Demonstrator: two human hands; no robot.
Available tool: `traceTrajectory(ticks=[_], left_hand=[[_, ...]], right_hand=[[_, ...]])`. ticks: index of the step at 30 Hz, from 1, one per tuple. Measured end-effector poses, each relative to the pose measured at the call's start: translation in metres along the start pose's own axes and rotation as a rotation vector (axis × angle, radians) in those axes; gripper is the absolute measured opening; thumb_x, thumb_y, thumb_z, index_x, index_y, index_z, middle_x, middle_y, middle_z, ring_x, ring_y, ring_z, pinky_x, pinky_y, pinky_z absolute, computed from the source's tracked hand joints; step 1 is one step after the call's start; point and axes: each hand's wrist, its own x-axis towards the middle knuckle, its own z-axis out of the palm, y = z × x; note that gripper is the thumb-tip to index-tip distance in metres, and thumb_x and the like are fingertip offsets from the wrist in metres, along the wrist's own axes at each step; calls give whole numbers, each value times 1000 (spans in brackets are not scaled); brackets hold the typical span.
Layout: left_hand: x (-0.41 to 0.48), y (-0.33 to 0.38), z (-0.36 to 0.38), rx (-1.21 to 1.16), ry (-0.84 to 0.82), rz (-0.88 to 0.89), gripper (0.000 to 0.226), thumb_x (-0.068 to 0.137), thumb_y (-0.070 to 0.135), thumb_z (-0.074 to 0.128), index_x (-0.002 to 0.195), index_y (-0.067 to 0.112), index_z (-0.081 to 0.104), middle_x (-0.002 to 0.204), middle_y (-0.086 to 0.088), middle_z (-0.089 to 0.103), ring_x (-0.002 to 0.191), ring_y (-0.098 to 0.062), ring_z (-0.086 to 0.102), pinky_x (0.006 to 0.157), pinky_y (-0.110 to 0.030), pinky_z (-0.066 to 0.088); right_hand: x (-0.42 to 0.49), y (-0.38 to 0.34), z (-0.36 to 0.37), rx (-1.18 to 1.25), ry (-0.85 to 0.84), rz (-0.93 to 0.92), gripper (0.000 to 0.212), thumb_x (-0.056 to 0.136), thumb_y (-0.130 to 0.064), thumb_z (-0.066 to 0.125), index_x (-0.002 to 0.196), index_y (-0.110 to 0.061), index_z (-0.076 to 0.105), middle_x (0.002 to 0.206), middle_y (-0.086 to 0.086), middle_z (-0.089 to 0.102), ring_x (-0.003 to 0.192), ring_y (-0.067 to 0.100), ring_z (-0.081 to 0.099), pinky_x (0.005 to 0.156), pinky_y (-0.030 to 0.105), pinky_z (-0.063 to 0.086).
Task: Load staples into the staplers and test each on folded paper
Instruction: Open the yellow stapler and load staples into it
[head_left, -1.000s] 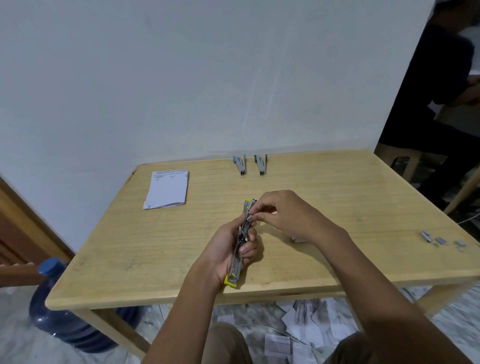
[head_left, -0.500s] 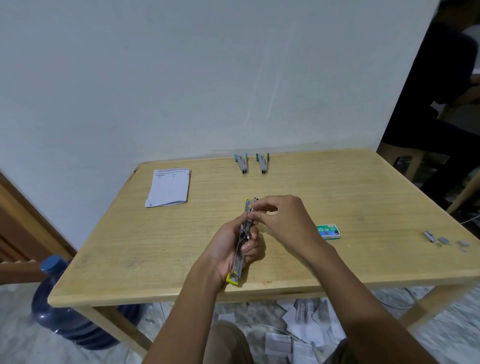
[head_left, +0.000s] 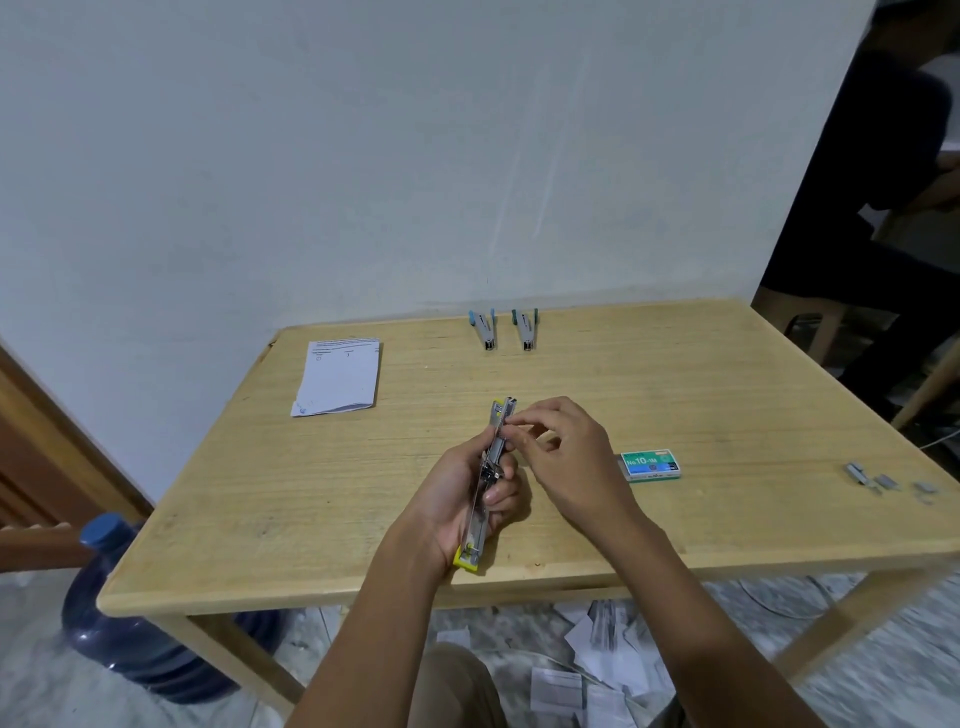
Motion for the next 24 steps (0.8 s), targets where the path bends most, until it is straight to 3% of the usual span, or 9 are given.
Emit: traceTrajectory(ticks=[4, 10, 19, 24], left_hand=[[0, 0, -1, 12, 3, 1, 46, 99, 40, 50, 70, 4, 55, 50, -6, 37, 36, -12, 34, 39, -21, 34], [-2, 0, 2, -7, -25, 12, 39, 100, 37, 48, 80, 6, 60, 54, -6, 40, 36, -10, 34, 38, -20, 35], [0, 0, -1, -26, -24, -19, 51, 101, 41, 44, 68, 4, 54, 53, -4, 33, 38, -11, 32, 40, -20, 33], [-1, 0, 3, -74, 20, 16, 43, 101, 35, 47, 73, 6, 60, 67, -5, 30, 36, -10, 34, 35, -20, 33]], right_hand=[[-14, 7, -12, -129, -198, -153, 21, 97, -38, 54, 104, -28, 72, 114, -18, 50, 109, 0, 51, 89, 22, 45], [-8, 4, -30, -434, -380, -304, 39, 100, -51, 32, 124, -41, 61, 137, -17, 39, 122, 2, 40, 93, 34, 43], [12, 3, -36, -733, -298, -397, 42, 101, -52, 28, 133, -40, 52, 145, -8, 38, 127, 12, 40, 96, 38, 40], [12, -1, -29, -756, -268, -272, 47, 100, -53, 24, 139, -38, 46, 150, -8, 33, 133, 13, 35, 99, 38, 36]])
